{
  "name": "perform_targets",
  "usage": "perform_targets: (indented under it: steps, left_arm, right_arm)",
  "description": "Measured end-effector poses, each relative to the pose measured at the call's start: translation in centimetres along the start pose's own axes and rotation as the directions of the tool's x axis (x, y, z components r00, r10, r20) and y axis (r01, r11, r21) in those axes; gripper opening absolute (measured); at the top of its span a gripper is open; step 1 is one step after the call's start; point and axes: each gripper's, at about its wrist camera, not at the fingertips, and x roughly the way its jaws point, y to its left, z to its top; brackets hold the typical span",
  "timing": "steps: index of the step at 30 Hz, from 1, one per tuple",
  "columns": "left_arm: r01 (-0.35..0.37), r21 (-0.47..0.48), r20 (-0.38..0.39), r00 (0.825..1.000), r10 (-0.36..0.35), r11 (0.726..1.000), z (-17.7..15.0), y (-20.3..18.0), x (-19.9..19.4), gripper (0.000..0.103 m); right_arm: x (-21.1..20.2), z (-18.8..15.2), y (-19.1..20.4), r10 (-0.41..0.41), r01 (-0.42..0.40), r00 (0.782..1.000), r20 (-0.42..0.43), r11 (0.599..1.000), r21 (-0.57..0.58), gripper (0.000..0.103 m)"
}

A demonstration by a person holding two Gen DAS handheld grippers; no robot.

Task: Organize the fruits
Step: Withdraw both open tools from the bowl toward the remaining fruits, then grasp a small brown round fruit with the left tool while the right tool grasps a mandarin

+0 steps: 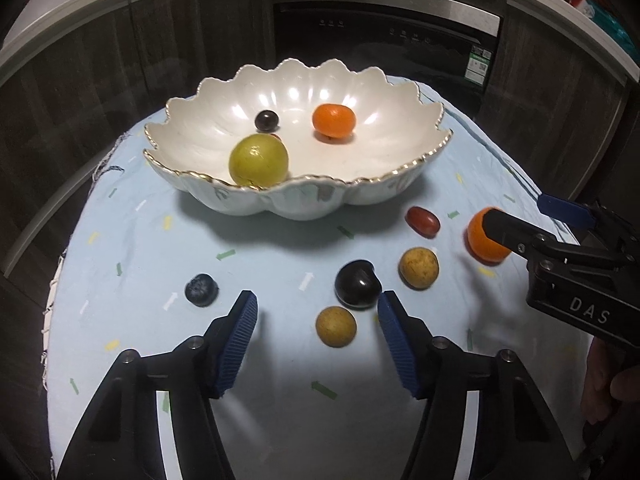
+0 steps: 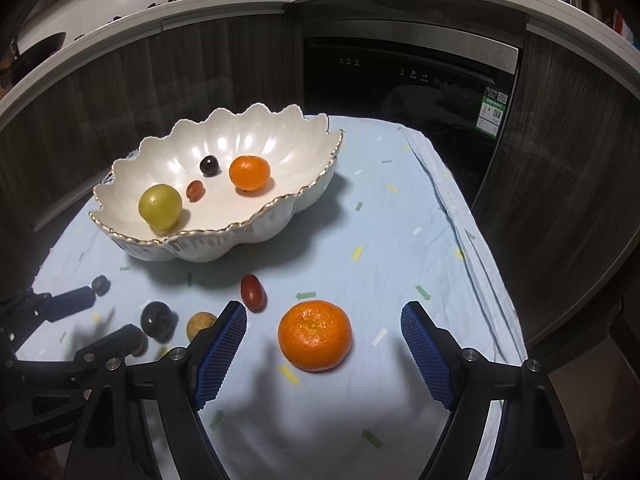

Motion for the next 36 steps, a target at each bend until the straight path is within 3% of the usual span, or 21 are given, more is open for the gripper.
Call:
perform_targets:
  steps: [10, 21, 27, 33, 36]
  left_arm:
    - [-0.01, 0.033, -0.001, 1.0, 0.01, 0.999, -0.6, -0.4, 0.7, 0.058]
    - [0.005, 0.041, -0.02, 1.0, -0.004, 0.999, -1.1, -0.5, 1.6, 0.041]
    - [0.016, 0.07, -0.014, 1.0, -0.015, 0.997, -1.2, -1.2, 1.5, 0.028]
    - [0.023, 0.073, -0.016, 1.0, -0.022, 0.997, -1.2, -1.3, 1.4, 0.023]
    - [0.026, 0.071, -0.016, 1.0, -0.025, 0.997, -1.2, -1.2, 1.4, 0.023]
  right_arm:
    - [1.0, -0.4, 0.1, 0.007, -0.007, 1.0, -0.014, 1.0, -0.004, 0.081]
    - [2.3, -0.9, 0.3, 0.014, -0.015, 0.999, -0.043, 1.0, -0.01, 0.08]
    - [3.2, -1.2, 0.1, 0.024, -0.024, 0.997, -0.075, 1.0, -0.002, 0.066]
    - [3.6, -1.2, -0.1, 0.032, -0.03, 0.995, -0.096, 0.999, 0.014, 0.046]
    - [3.5, -1.2, 0.1, 0.031, -0.031, 0.995, -0.095, 1.0, 0.006, 0.045]
